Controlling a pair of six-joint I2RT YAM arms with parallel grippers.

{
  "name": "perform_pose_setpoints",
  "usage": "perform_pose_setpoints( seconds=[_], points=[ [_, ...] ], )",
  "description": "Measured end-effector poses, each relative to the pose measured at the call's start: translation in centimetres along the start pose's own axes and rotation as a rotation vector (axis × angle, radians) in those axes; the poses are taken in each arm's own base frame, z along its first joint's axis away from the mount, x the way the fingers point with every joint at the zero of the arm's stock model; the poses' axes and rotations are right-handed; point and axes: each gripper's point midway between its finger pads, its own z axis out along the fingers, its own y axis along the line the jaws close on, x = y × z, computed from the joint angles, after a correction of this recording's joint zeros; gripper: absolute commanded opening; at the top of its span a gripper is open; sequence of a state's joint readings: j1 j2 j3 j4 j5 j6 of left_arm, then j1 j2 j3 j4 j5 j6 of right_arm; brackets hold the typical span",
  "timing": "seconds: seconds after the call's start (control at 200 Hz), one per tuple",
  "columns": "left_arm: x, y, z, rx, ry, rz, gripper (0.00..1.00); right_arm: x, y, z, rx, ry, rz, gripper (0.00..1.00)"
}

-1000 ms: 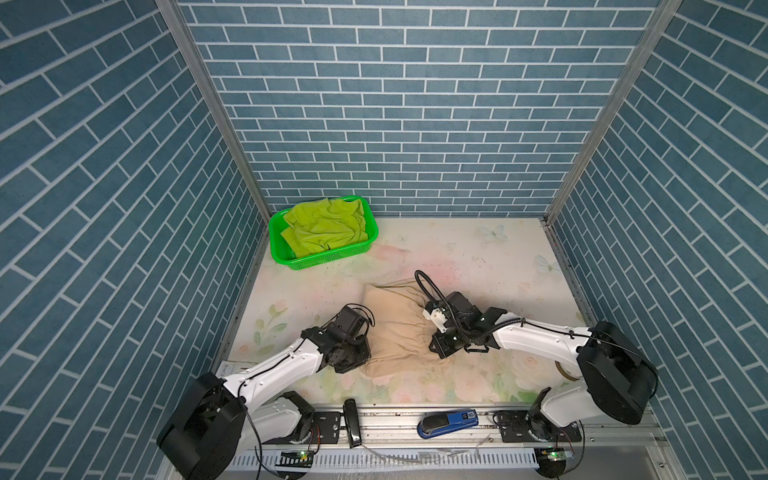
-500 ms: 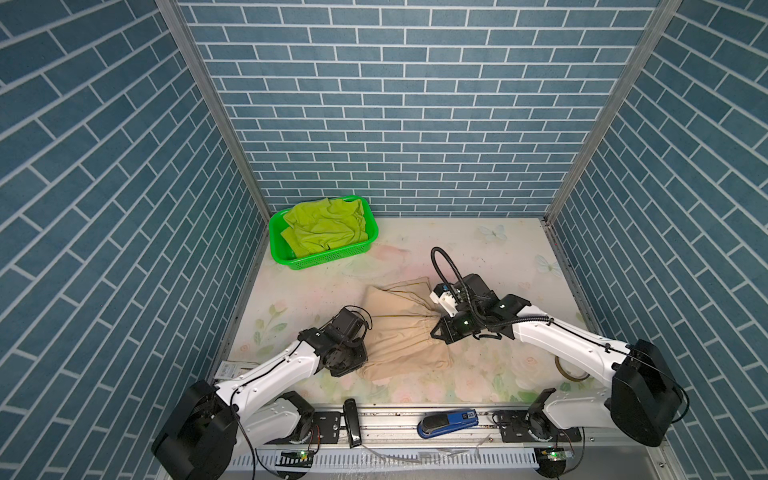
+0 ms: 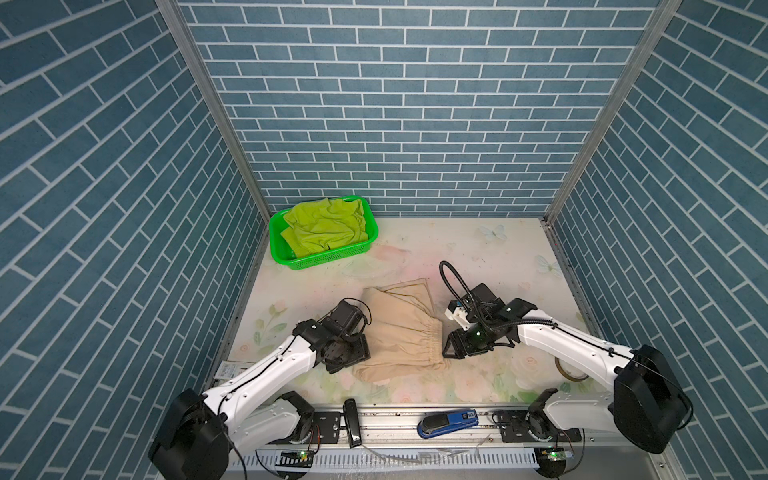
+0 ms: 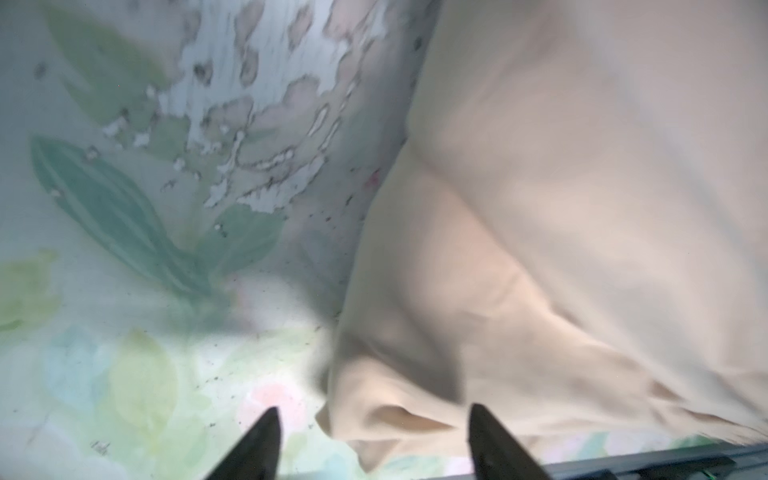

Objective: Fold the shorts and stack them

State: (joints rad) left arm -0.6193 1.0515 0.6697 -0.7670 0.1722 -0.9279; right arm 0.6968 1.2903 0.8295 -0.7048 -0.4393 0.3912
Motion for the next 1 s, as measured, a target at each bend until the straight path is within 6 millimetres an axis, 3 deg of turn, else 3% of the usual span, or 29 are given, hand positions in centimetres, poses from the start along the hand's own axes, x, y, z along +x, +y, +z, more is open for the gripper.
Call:
perform_pose_setpoints(
  seconds=[0.16,0.3,0.46,0.64,0.715,0.85,1.0],
  points=[
    [-2.6,-4.0,-4.4,0.107,-0.102,0.062,1.0,-4.1,2.1,-3.3,0.0,-0.159,-0.066,0.45],
    [-3.6,-4.7,-4.0,0.105,-0.13,0.106,1.0,-6.8,4.0,-3.5,-0.065,-0.26,-0.087,0.22],
    [-5.1,-5.7,-1.2,0.086,-0.137,0.14,1.0,-8.0,5.2,0.0,-0.099,-0.251,-0.116,0.13],
    [-5.8,-6.1,1.8,0.096,-0.145,0.165,1.0,-5.1,1.6,6.1,-0.031,-0.109,-0.067,0.07],
    [-5.8,-5.9,2.6,0.095,-0.143,0.169,1.0,-3.7,-0.2,8.0,0.007,-0.05,-0.039,0.05],
    [-5.4,-5.1,3.8,0.089,-0.137,0.168,1.0,-3.9,-0.2,8.4,0.0,-0.05,-0.044,0.06],
    [-4.4,-3.5,4.6,0.051,-0.109,0.165,1.0,-4.5,0.4,7.9,0.0,-0.067,-0.087,0.3]
  ],
)
